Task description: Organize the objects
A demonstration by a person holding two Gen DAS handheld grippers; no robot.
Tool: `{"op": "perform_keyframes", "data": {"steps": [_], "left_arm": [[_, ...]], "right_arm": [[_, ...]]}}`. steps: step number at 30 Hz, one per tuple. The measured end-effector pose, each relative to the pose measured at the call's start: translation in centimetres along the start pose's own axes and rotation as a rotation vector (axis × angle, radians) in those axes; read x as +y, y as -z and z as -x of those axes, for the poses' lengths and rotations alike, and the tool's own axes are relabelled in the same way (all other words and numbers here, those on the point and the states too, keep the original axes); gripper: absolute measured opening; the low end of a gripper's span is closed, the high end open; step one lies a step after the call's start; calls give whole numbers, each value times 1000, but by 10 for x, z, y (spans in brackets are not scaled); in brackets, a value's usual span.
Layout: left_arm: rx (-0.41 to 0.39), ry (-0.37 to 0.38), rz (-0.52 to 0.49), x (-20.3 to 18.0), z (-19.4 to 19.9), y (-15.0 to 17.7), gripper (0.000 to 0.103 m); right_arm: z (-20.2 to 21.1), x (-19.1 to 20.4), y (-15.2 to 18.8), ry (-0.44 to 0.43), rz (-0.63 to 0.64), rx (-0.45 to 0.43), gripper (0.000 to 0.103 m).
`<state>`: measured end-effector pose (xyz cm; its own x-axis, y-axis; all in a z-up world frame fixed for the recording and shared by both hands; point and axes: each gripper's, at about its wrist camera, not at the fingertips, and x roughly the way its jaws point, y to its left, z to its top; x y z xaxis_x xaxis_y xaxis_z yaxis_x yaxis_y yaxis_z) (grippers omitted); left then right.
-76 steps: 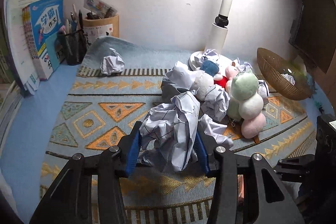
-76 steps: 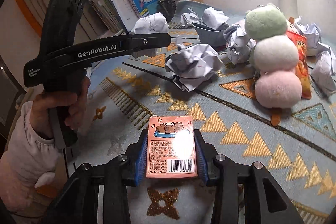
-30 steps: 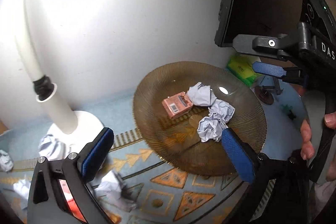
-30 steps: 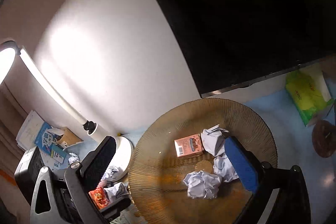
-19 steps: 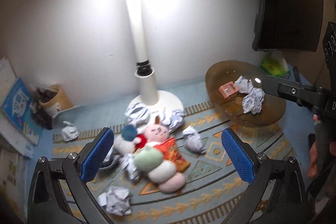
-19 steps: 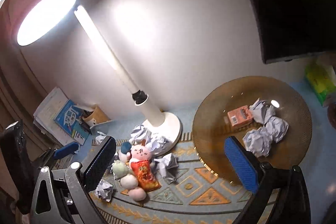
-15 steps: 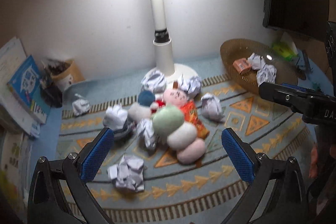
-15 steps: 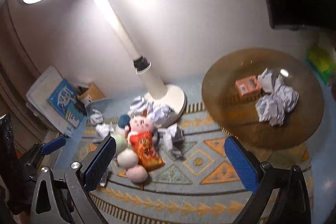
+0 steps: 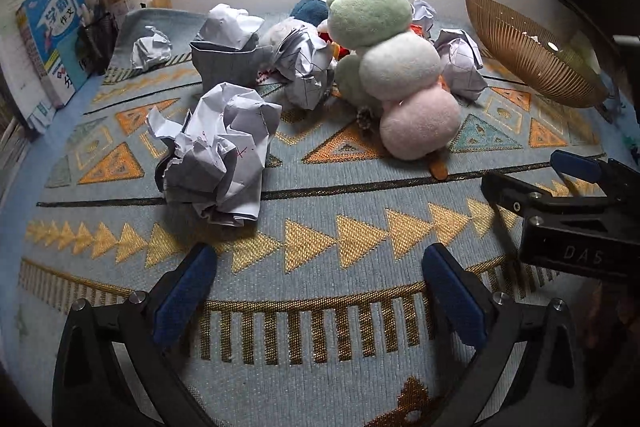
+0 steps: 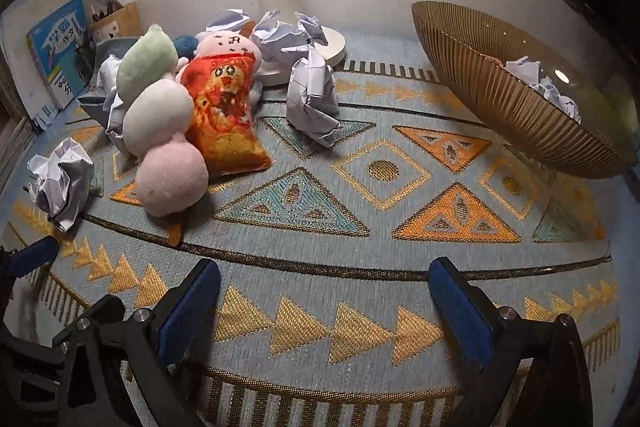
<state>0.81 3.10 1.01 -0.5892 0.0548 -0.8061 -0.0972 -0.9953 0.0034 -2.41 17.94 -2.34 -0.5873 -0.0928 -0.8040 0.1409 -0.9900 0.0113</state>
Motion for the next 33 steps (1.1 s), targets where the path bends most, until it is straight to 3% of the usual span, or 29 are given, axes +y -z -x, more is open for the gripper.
{"op": "perform_keyframes", "data": {"steps": [33], "left_arm": [[1,1,4,-2,0,1,103]], "right_arm": [[0,-4,6,14,7,2,103]]}}
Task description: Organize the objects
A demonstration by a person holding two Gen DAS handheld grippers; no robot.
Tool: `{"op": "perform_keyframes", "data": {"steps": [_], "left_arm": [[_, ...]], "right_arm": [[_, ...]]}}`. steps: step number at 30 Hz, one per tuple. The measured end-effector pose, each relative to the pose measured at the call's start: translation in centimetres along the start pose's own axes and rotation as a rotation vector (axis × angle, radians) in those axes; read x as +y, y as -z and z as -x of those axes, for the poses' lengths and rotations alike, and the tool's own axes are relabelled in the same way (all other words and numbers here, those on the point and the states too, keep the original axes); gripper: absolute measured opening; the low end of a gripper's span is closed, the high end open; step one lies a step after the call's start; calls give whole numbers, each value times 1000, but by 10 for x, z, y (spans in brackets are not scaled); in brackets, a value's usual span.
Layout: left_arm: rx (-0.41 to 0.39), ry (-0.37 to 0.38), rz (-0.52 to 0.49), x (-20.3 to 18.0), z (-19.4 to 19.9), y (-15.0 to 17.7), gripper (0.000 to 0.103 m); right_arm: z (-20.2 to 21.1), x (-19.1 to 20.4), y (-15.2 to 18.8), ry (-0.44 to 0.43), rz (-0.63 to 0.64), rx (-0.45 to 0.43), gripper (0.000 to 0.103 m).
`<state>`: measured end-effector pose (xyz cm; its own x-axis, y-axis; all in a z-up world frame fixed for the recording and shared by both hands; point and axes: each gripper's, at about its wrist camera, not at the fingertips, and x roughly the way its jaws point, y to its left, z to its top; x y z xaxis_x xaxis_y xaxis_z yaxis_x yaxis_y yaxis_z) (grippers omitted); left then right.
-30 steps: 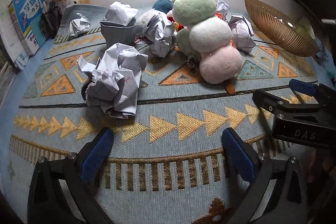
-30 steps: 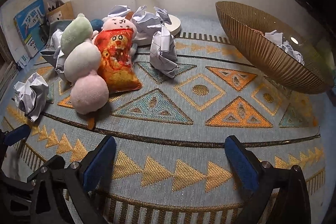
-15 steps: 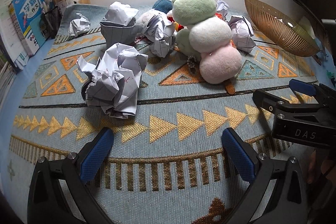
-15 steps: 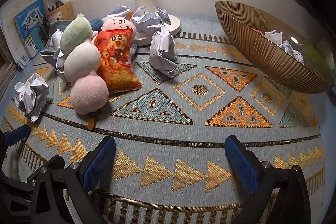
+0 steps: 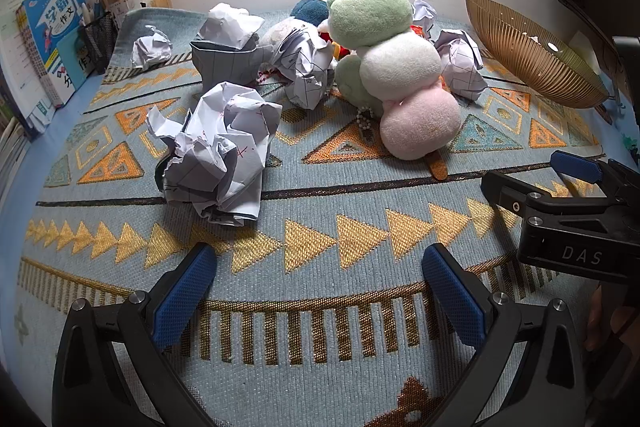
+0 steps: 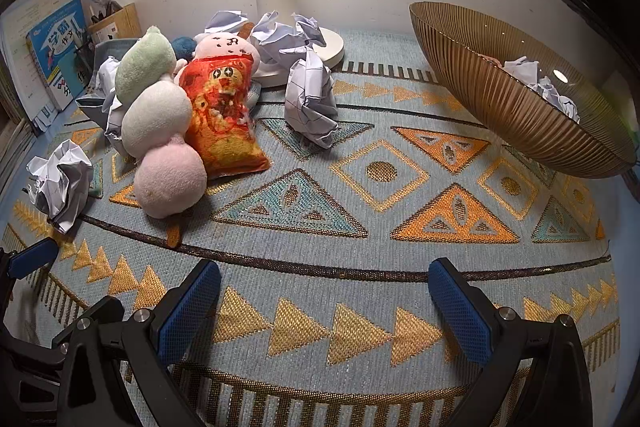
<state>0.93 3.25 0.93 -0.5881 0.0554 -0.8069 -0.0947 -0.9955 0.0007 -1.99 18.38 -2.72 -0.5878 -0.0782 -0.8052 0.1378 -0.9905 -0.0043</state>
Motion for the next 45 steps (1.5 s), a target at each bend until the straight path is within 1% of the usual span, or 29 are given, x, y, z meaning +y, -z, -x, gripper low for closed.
{"op": "perform_keyframes", "data": {"steps": [45], "left_arm": [[1,-2,3,3,-5,-1,103]], "right_arm": [[1,11,-2,2,-1,-1,103]]}}
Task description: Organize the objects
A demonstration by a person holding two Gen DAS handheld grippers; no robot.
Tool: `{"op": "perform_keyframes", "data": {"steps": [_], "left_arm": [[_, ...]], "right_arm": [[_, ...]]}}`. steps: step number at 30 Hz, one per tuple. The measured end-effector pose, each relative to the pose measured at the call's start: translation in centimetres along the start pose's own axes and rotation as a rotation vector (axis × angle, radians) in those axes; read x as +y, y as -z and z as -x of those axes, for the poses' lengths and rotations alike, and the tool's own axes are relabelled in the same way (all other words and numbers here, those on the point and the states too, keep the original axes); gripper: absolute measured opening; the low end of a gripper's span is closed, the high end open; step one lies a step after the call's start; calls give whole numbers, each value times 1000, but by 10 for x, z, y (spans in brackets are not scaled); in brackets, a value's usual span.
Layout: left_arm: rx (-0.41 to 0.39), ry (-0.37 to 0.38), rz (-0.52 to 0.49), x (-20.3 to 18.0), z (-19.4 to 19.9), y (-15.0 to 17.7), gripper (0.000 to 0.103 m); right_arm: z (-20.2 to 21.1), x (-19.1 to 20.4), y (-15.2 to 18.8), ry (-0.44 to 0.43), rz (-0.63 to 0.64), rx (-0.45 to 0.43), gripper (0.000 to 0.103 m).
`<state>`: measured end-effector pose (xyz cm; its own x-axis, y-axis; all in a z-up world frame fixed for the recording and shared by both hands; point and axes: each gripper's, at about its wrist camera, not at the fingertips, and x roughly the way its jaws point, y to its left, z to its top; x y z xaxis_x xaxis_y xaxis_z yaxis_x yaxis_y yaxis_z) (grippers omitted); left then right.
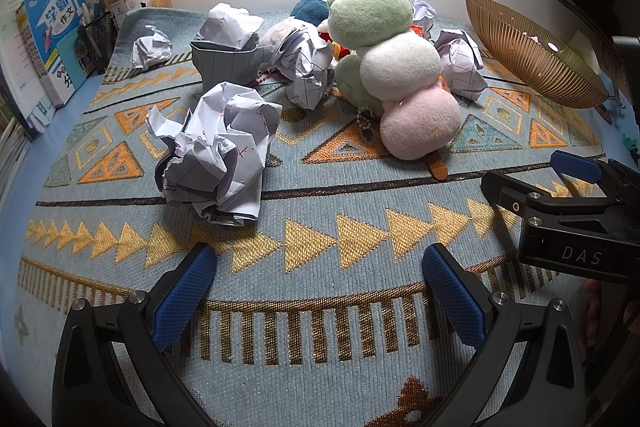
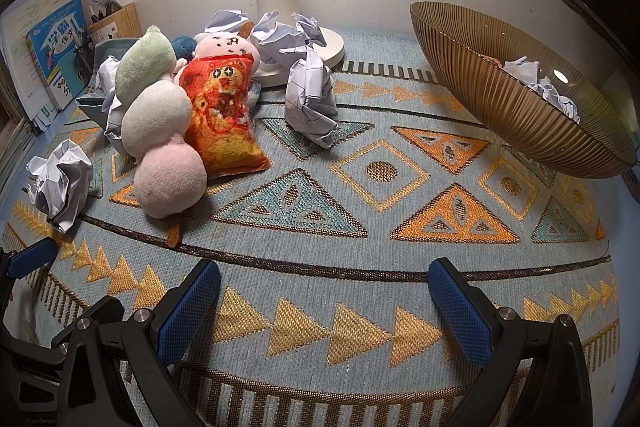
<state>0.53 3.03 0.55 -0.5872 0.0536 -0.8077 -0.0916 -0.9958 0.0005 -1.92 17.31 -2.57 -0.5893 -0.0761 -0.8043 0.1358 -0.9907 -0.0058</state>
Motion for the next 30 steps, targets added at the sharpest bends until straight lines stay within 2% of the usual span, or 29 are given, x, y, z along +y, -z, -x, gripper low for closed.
{"op": "perform_keyframes", "data": {"steps": [9,12,16,20,22,27,30], "left_arm": [[4,24,-23,9,2,0,103],[-46,-62,25,29,8,-3,103],[-51,-26,50,46,-3,-22,103],[-42,-81,35,48,-22,-38,103],[-4,-42,61,51,-30,-39,103],[0,-40,63,53,-33,-38,103],[0,-42,62,53,-35,-40,103]], "right_arm": [[1,0,0,-20,21,0,103],[2,-11,-1,-86,39,-4,103],[2,-36,-13,-201,-58,-41,103],[6,-52,-33,-316,-169,-46,103],[3,-61,-46,-382,-242,-76,103],[-25,-73,-69,-446,-394,-70,103],[-26,-73,-66,-411,-357,-158,103]]}}
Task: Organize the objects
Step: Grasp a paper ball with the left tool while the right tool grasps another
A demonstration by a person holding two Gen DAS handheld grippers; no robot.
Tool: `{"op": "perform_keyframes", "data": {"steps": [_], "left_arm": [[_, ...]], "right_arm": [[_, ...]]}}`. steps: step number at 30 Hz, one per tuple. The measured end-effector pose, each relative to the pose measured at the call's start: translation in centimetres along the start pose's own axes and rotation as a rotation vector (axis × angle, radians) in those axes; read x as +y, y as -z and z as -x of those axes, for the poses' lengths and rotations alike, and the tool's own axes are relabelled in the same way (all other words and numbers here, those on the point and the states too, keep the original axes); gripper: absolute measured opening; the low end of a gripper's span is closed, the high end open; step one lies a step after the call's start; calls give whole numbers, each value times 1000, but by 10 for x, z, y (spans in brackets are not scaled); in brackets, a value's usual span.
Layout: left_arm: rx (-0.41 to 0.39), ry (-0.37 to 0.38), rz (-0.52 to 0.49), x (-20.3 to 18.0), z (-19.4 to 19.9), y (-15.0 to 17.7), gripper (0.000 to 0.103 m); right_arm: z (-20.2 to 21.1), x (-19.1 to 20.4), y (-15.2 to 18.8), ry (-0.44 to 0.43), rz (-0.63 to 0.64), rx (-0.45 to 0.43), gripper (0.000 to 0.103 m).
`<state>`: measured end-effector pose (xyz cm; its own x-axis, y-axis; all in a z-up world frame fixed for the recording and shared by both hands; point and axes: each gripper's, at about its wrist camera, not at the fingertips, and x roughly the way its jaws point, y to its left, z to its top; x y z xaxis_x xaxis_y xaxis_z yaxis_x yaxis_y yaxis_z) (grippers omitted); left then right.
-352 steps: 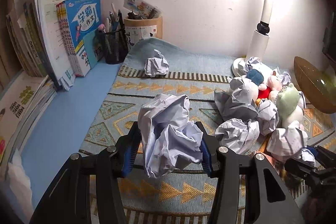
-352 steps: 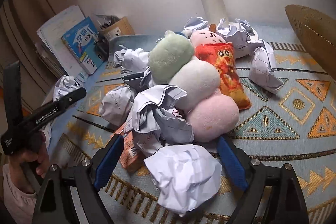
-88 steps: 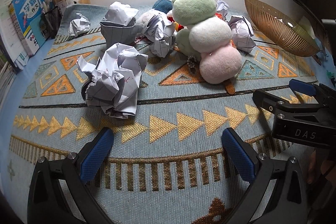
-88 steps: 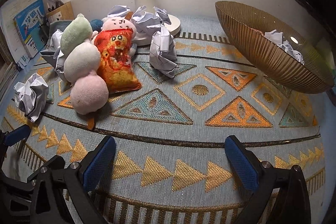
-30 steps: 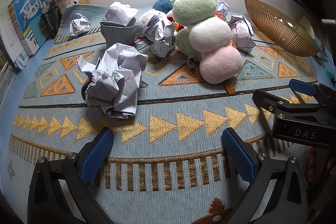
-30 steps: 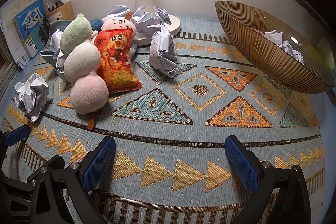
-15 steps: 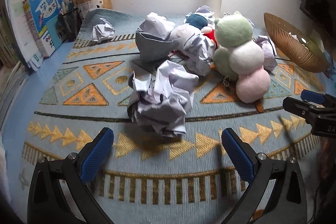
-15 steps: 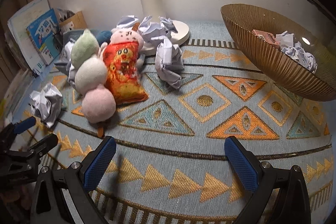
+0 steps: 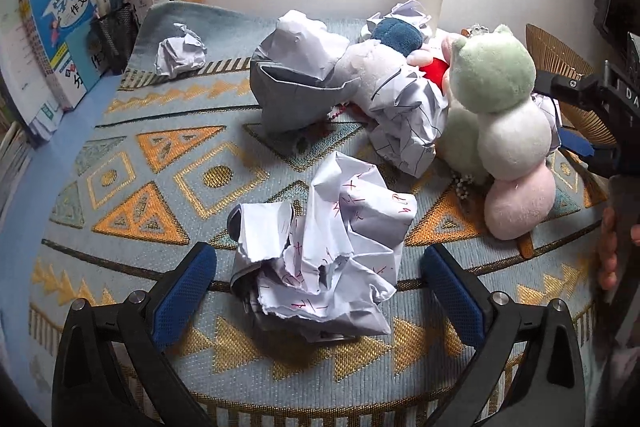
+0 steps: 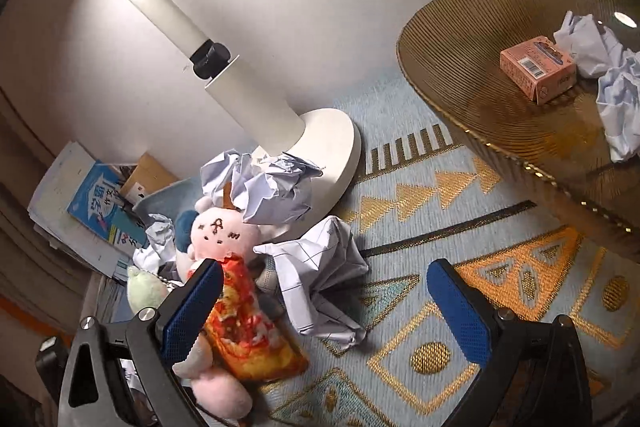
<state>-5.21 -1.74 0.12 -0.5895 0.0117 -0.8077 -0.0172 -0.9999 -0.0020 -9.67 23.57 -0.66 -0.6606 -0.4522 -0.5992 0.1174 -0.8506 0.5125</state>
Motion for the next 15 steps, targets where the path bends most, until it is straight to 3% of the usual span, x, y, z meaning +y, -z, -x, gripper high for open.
{"op": "perform_keyframes", "data": {"steps": [3,4,5,6,7,8,11,15], "left_arm": [[0,-6,3,-1,-2,-3,103],[0,-8,7,-1,-3,-3,103],[-1,-10,12,-1,-4,-4,103],[-3,-9,15,-1,-3,-5,101],[-32,-6,19,0,2,-4,60],[-79,5,31,3,10,-4,45],[-125,10,61,8,17,-2,46],[-112,8,102,18,11,-2,47]], "right_arm": [[-6,15,-2,67,63,16,102],[-7,16,-3,53,71,18,86],[-10,15,-3,26,68,33,46],[-14,12,-2,32,52,61,32],[-12,9,-3,17,38,53,31],[-12,9,-2,13,32,43,30],[-7,8,-3,-21,23,18,30],[-7,7,-2,-43,4,13,30]]}}
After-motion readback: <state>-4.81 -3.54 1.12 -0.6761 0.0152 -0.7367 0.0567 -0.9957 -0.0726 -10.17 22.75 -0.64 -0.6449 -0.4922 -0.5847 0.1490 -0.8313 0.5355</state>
